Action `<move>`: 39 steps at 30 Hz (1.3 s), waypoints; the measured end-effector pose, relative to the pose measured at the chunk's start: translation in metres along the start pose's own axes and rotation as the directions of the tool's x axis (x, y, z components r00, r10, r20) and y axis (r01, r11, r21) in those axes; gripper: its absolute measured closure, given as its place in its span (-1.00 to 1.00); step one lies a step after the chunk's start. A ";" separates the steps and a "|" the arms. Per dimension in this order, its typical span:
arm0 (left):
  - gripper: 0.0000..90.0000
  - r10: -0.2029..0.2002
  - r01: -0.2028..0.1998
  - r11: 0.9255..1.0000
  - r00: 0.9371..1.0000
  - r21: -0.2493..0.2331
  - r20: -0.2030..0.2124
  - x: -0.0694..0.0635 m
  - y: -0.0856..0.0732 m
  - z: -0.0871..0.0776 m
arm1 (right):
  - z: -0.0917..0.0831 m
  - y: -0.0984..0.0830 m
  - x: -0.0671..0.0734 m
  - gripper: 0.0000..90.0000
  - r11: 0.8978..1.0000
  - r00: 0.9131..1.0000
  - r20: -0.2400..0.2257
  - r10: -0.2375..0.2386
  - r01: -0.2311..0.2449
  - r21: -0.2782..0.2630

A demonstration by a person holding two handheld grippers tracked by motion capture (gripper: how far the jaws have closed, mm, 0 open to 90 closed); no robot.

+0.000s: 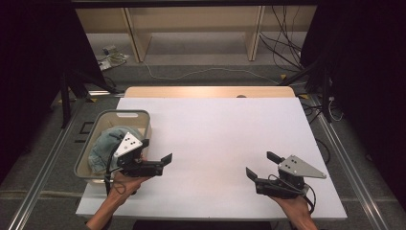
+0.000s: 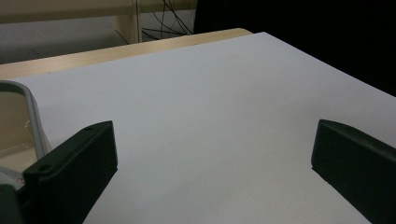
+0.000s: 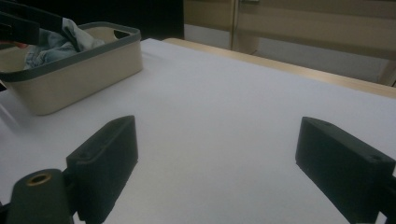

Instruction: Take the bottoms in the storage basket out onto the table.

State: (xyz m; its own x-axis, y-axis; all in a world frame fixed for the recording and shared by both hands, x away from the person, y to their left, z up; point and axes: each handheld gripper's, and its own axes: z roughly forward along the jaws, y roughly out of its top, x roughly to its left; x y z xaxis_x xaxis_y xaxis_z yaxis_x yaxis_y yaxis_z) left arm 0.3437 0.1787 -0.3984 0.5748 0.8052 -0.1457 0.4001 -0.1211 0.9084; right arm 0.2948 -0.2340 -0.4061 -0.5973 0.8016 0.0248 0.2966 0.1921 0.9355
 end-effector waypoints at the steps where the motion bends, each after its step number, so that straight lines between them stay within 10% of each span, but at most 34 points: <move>1: -1.00 -0.005 0.005 1.000 1.000 0.000 -0.001 0.001 0.001 0.001 | 0.000 0.000 0.000 -0.69 1.000 1.000 0.001 0.002 -0.002 0.000; 28: -0.98 -0.075 0.080 0.996 0.993 0.048 -0.088 0.039 0.055 0.033 | 0.003 0.000 -0.001 -0.68 1.000 1.000 -0.001 0.010 -0.010 0.018; 39: -0.97 -0.071 0.081 0.993 0.990 0.083 -0.123 0.057 0.068 0.015 | 0.005 -0.001 -0.002 -0.67 1.000 1.000 -0.009 0.003 -0.003 0.031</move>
State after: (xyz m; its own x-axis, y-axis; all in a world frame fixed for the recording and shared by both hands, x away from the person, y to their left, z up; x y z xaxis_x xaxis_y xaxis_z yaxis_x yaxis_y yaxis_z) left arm 0.4149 0.2076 -0.3506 0.4529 0.8771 -0.1601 0.5035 -0.1034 0.8578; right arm 0.2997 -0.2326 -0.4085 -0.6027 0.7974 0.0310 0.3216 0.2072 0.9239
